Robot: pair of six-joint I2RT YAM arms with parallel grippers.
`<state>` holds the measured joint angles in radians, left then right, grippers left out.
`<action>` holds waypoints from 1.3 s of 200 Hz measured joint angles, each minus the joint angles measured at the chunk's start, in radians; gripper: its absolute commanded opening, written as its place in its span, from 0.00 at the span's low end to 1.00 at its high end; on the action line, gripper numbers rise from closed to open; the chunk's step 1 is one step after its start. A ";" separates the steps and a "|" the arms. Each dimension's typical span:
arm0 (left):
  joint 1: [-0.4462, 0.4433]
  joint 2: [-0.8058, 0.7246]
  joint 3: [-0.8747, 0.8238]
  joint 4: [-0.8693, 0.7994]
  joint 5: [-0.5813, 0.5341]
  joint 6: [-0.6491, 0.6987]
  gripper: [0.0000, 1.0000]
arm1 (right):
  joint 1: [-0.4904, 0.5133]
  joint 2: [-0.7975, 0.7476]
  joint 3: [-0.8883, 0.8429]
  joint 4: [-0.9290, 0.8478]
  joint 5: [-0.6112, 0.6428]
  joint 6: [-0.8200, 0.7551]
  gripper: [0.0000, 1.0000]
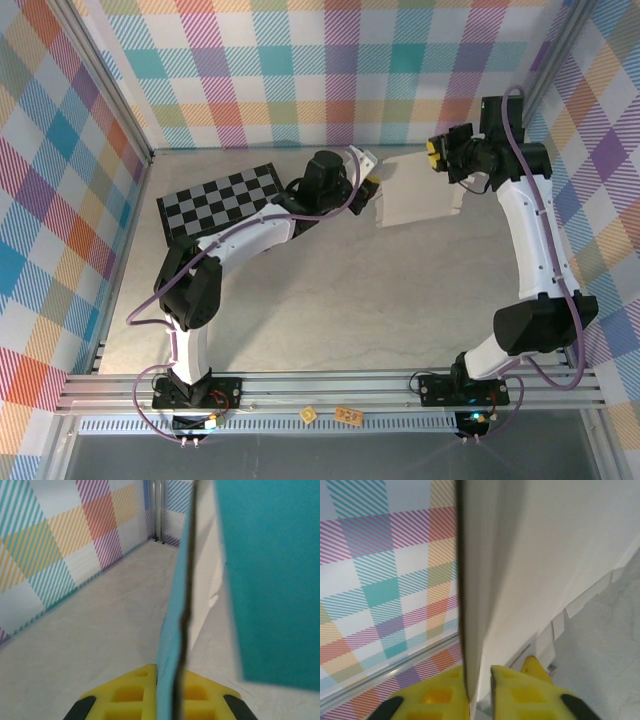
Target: Fold the paper box
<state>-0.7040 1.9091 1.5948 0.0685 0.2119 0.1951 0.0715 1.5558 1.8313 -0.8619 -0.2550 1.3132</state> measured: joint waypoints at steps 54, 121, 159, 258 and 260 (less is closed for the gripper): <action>0.058 -0.022 0.206 -0.348 0.159 -0.210 0.00 | -0.021 0.000 0.158 -0.050 0.075 -0.072 0.72; 0.119 -0.172 0.001 -0.642 0.198 -0.314 0.00 | -0.008 -0.062 0.076 -0.069 0.098 -0.072 0.65; 0.120 -0.190 -0.194 -0.634 0.146 -0.256 0.00 | 0.077 -0.076 -0.154 -0.016 0.097 -0.017 0.64; 0.120 -0.160 -0.284 -0.476 0.058 -0.148 0.00 | 0.269 0.164 -0.281 0.091 0.027 0.218 0.56; 0.120 -0.158 -0.286 -0.474 0.059 -0.149 0.00 | 0.269 0.164 -0.282 0.092 0.028 0.220 0.56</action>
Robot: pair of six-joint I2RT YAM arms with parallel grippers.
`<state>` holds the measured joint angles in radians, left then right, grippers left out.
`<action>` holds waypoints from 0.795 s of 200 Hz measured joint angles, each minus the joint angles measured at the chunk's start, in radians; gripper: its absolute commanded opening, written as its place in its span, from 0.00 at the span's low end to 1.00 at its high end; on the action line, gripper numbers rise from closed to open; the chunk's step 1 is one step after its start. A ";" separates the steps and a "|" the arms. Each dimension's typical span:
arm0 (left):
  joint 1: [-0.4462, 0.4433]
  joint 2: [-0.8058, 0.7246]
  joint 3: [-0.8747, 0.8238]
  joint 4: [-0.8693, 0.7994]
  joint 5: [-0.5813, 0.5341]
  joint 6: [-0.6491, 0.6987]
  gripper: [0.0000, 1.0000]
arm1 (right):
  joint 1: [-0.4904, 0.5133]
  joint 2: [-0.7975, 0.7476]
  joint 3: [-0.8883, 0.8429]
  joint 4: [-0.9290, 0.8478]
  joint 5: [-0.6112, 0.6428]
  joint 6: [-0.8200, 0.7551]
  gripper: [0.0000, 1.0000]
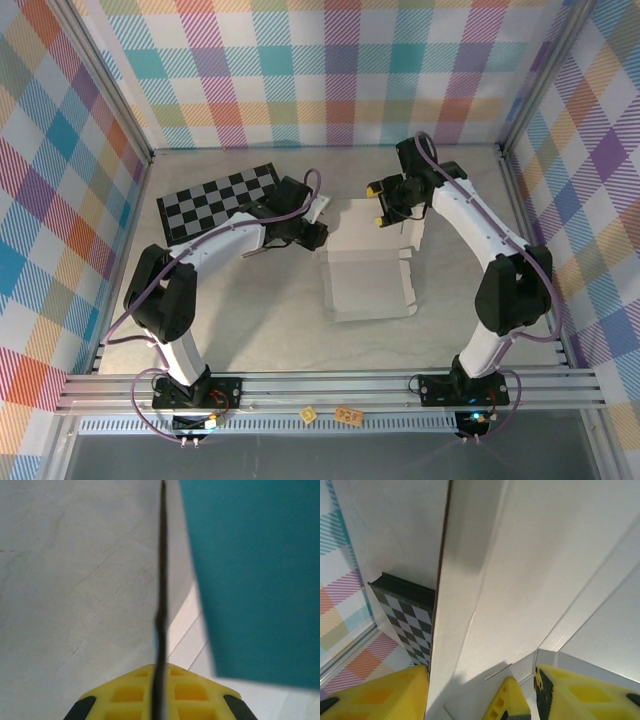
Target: Fold the paper box
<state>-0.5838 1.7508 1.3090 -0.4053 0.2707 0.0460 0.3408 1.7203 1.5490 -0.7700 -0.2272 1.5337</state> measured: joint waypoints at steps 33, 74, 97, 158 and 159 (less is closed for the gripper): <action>0.000 0.008 -0.013 0.020 0.000 -0.005 0.00 | 0.000 0.000 -0.007 0.039 0.014 0.023 0.52; 0.000 0.008 -0.016 0.045 0.000 -0.013 0.00 | 0.000 0.004 -0.033 0.098 0.018 0.026 0.51; 0.000 0.008 -0.025 0.046 0.000 -0.023 0.00 | 0.000 0.018 -0.034 0.122 0.021 0.026 0.43; 0.000 0.008 -0.029 0.047 0.000 -0.031 0.00 | 0.000 0.030 -0.052 0.163 0.026 0.023 0.35; 0.000 0.008 -0.029 0.047 0.000 -0.031 0.00 | 0.000 0.030 -0.053 0.163 0.026 0.023 0.35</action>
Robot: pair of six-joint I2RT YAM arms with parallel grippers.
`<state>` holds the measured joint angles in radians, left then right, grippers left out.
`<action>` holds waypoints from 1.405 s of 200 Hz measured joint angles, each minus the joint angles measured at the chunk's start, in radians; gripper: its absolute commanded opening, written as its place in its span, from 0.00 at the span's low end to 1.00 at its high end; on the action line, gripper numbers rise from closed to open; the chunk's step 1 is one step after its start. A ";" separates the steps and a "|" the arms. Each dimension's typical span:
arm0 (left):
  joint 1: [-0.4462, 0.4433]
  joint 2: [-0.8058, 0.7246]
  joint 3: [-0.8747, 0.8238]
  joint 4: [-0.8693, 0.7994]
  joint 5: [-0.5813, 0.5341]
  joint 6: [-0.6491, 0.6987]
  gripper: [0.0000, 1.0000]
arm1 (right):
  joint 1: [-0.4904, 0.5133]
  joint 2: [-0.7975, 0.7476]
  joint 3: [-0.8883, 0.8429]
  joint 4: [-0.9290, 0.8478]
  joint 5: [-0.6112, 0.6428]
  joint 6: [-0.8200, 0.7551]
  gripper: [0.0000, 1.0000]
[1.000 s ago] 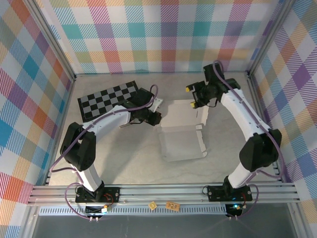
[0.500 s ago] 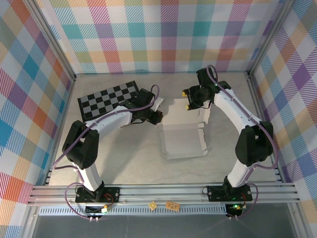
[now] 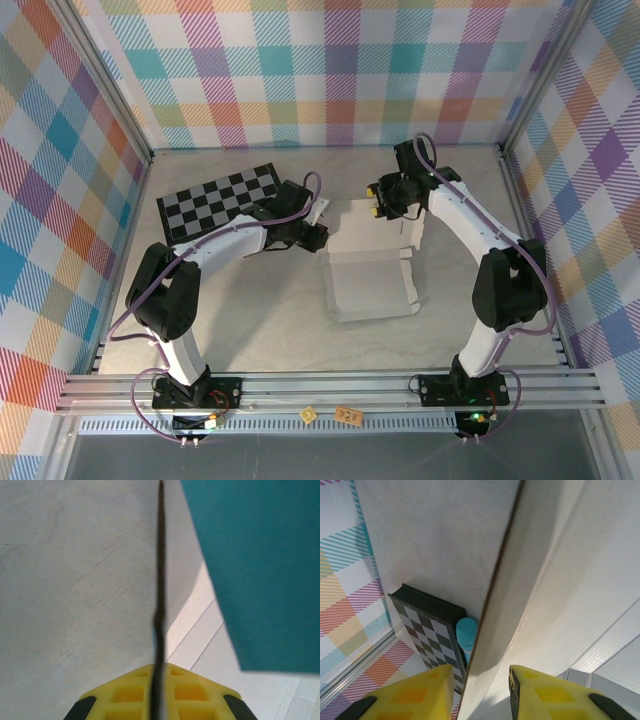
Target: Fold the paper box
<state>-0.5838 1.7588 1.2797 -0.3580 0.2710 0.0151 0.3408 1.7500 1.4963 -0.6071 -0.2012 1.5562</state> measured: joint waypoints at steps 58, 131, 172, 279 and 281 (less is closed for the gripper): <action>0.000 0.000 0.000 -0.001 0.000 -0.004 0.00 | 0.000 0.010 -0.004 0.010 0.007 0.000 0.26; 0.000 -0.002 0.000 0.025 -0.014 -0.071 0.36 | 0.000 0.011 -0.011 0.036 0.019 0.004 0.00; 0.000 -0.112 0.000 0.029 -0.042 -0.262 0.49 | 0.000 0.014 -0.032 0.044 0.029 0.008 0.00; 0.041 -0.035 0.337 -0.224 -0.027 -1.021 0.42 | 0.000 0.016 -0.032 0.074 0.045 0.031 0.00; 0.040 -0.032 0.337 -0.225 -0.027 -1.030 0.42 | 0.000 0.016 -0.032 0.076 0.045 0.031 0.00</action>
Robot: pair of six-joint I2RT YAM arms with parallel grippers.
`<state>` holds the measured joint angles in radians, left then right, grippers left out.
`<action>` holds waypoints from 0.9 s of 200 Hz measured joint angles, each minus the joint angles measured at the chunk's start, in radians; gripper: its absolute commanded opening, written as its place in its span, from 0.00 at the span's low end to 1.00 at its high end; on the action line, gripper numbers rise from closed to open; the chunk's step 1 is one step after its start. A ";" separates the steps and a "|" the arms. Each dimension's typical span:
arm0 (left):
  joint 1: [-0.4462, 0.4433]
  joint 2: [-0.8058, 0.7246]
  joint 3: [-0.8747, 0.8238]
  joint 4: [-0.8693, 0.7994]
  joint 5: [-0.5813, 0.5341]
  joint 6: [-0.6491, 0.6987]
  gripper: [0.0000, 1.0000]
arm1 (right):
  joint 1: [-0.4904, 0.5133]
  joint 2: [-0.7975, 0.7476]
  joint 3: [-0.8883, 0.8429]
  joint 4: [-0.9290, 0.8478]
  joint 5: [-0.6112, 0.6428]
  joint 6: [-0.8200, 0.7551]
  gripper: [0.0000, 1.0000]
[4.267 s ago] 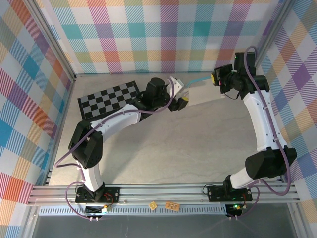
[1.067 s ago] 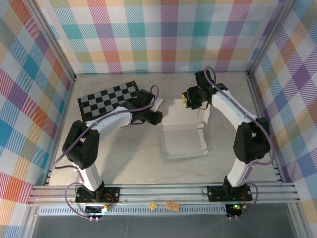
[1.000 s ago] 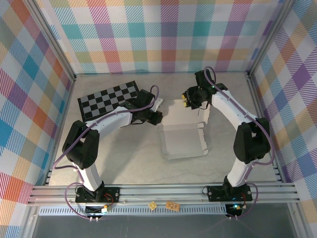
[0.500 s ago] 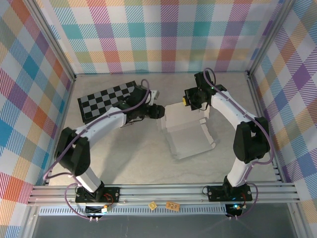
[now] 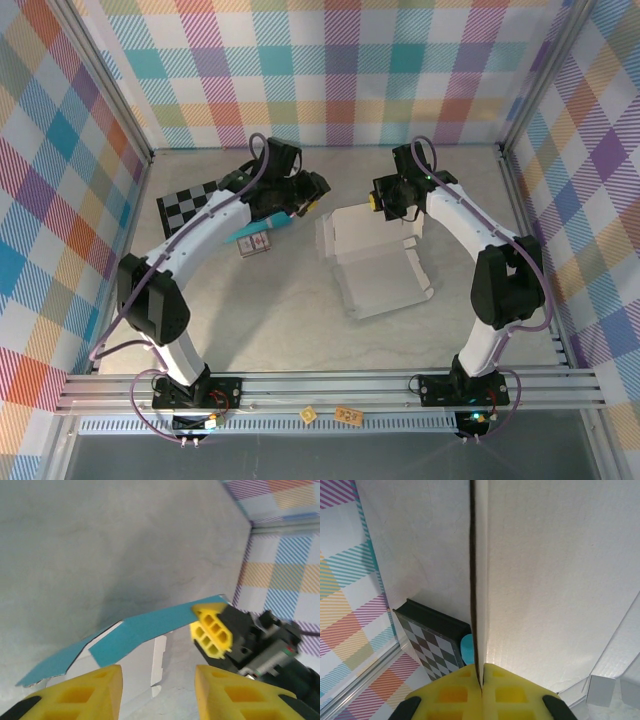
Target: Fold the paper box
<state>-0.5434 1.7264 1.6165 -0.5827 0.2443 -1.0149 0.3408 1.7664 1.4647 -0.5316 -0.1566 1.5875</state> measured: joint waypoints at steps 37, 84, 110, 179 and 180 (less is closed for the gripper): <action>-0.020 0.049 0.003 -0.021 0.000 -0.122 0.42 | 0.000 0.000 -0.007 0.016 0.000 0.006 0.00; -0.045 0.095 0.024 -0.013 0.001 -0.183 0.43 | 0.000 0.000 -0.018 0.023 0.000 0.010 0.00; -0.048 0.121 0.035 -0.010 0.007 -0.198 0.44 | 0.000 0.000 -0.023 0.029 0.004 0.014 0.00; -0.065 0.201 0.085 0.066 0.026 -0.220 0.36 | -0.001 -0.002 -0.038 0.046 0.011 0.025 0.00; -0.065 0.202 0.085 0.066 0.025 -0.219 0.36 | -0.001 -0.002 -0.038 0.046 0.011 0.025 0.00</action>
<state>-0.6083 1.9282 1.7020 -0.5163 0.2695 -1.2339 0.3401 1.7645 1.4265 -0.4854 -0.1459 1.6123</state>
